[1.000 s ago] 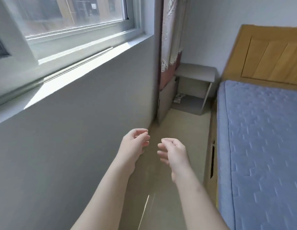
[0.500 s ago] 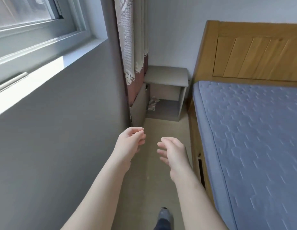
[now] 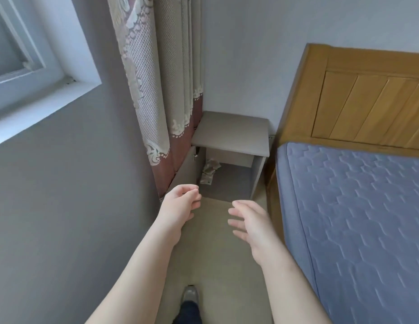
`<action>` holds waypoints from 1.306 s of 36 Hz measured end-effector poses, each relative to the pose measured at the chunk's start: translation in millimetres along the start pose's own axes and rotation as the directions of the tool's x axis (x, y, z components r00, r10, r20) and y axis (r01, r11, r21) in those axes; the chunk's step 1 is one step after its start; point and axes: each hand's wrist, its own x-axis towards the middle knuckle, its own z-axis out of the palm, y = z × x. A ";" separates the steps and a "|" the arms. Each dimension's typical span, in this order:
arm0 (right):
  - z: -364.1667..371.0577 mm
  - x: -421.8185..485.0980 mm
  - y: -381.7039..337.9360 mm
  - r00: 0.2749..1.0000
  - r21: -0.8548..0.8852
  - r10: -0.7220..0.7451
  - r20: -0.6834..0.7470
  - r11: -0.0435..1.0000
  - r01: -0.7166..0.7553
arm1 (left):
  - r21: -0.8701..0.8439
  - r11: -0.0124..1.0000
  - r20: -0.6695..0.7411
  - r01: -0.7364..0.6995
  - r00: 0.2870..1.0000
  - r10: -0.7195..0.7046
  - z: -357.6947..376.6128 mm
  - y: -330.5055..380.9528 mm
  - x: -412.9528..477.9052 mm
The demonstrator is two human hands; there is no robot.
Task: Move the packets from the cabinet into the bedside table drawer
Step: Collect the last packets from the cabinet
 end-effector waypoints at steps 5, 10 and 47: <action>5.3 99.4 -31.6 0.998 -0.027 0.021 -0.066 0.999 -0.023 | 0.016 1.000 0.025 -0.006 1.000 0.005 29.2 20.9 106.8; 13.8 188.1 -74.0 0.997 -0.077 0.049 -0.067 0.996 -0.054 | 0.068 0.997 0.027 0.041 0.999 -0.043 51.8 44.0 203.1; -9.7 748.9 131.0 0.913 -0.597 0.386 0.134 0.767 -0.237 | 0.388 0.820 -0.229 0.420 0.906 -0.355 195.4 -217.2 686.7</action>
